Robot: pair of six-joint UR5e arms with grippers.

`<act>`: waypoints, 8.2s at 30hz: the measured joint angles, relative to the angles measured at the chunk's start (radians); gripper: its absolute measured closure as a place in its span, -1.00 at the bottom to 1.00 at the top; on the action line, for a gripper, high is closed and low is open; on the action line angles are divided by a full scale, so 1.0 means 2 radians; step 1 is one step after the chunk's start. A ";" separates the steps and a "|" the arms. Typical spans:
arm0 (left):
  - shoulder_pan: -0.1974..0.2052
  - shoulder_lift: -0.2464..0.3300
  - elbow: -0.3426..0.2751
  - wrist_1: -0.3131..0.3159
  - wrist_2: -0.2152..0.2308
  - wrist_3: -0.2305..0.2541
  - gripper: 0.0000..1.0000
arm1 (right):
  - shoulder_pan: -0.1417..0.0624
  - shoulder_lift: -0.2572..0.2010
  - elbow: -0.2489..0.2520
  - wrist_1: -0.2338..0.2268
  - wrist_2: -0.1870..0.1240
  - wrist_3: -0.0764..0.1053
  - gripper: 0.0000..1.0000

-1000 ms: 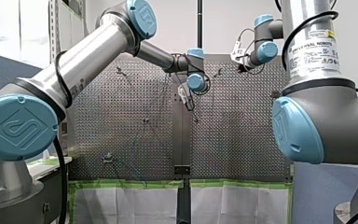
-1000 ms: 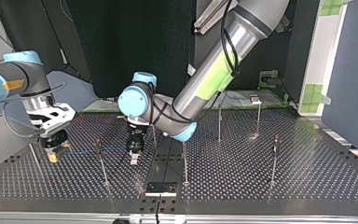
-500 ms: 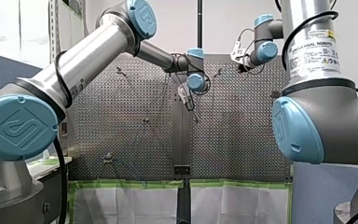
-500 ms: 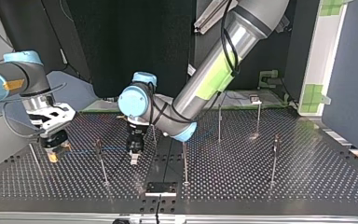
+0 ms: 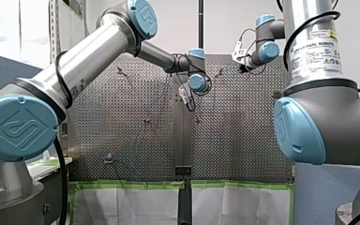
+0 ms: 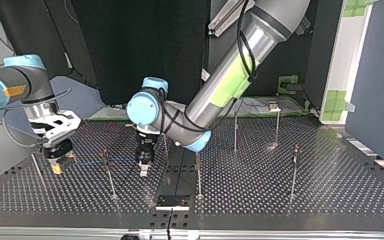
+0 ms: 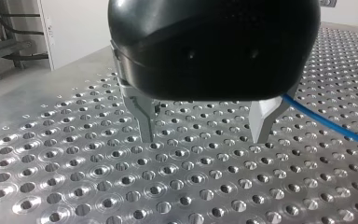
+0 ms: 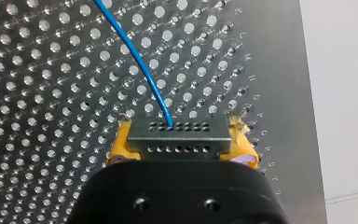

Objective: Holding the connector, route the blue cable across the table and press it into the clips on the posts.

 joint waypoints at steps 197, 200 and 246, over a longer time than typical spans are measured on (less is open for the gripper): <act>0.000 0.000 0.000 0.000 0.000 0.000 -0.99 | 0.000 0.000 0.000 0.000 0.000 0.000 1.00; 0.000 0.000 0.000 0.000 0.000 0.000 -0.99 | 0.000 0.000 0.000 0.000 0.000 0.000 1.00; 0.017 0.007 -0.054 -0.012 0.015 0.036 -0.99 | 0.054 0.045 0.023 0.005 -0.008 -0.048 1.00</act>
